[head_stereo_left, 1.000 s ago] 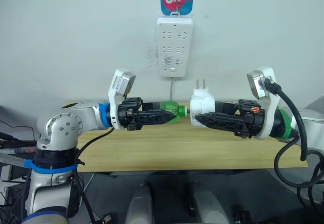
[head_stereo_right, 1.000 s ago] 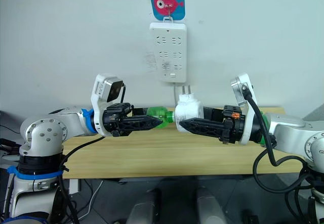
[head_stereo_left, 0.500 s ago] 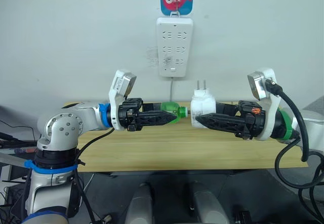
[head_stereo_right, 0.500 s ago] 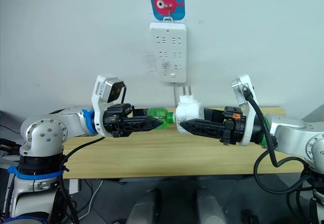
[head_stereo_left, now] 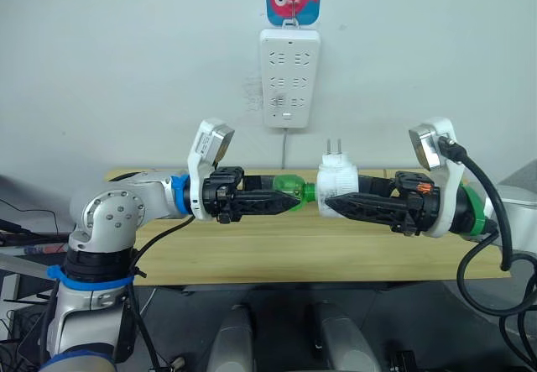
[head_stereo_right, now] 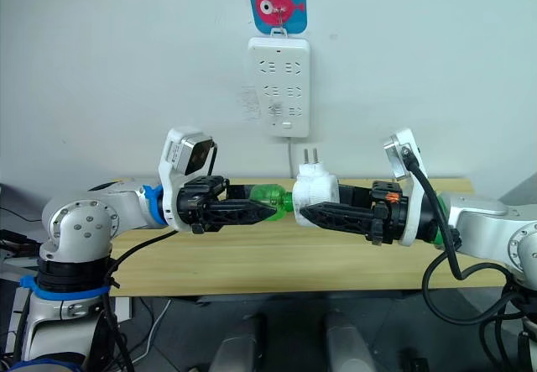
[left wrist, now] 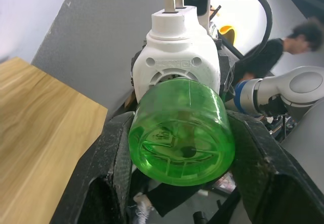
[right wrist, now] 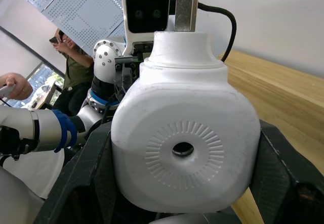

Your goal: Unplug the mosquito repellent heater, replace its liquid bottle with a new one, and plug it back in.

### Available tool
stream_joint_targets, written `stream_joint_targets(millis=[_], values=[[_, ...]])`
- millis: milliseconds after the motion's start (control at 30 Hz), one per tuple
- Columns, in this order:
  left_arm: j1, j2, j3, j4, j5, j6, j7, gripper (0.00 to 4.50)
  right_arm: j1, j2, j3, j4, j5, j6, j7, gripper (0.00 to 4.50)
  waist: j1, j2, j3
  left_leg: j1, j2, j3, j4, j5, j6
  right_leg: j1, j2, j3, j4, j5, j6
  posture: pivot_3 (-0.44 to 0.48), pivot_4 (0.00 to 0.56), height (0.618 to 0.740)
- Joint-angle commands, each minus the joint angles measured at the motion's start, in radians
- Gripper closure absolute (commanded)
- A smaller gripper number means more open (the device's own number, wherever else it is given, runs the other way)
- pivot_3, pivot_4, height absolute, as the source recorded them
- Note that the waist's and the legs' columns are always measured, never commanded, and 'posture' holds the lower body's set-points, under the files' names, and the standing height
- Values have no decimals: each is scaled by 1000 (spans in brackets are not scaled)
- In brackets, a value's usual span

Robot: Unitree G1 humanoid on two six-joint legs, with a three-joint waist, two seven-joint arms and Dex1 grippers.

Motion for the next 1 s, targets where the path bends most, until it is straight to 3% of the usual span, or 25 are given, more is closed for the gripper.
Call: stream_joint_targets(millis=[33,533,767,900,1000], values=[[-19,-22,-24,-62,-7,-44,-15,2162,-6,-8,16,-32,30,-9,-2,1517,0,0,0,0,0,0,0,0,0,0,0,0,0,0,0,-51,167,740],[3,-11,-78,-64,105,-162,-65,2162,-13,-28,37,-36,151,-37,-37,1517,0,0,0,0,0,0,1,0,0,0,0,0,0,0,0,-54,165,740],[-6,-53,-108,-79,161,-230,-48,2162,-64,-58,94,-51,167,-19,-81,1517,0,0,0,0,0,0,1,0,0,0,0,0,0,0,0,-52,169,740],[-6,-76,-109,-66,185,-257,-33,2162,-63,-92,112,-52,159,-1,-77,169,0,-1,-2,0,0,0,1,0,0,0,0,0,0,0,0,-55,172,740],[-9,-89,-102,-41,199,-275,-13,2162,-49,-112,110,-48,147,4,-74,0,0,-1,-2,0,0,0,1,0,0,0,0,0,0,0,0,-56,173,740]])
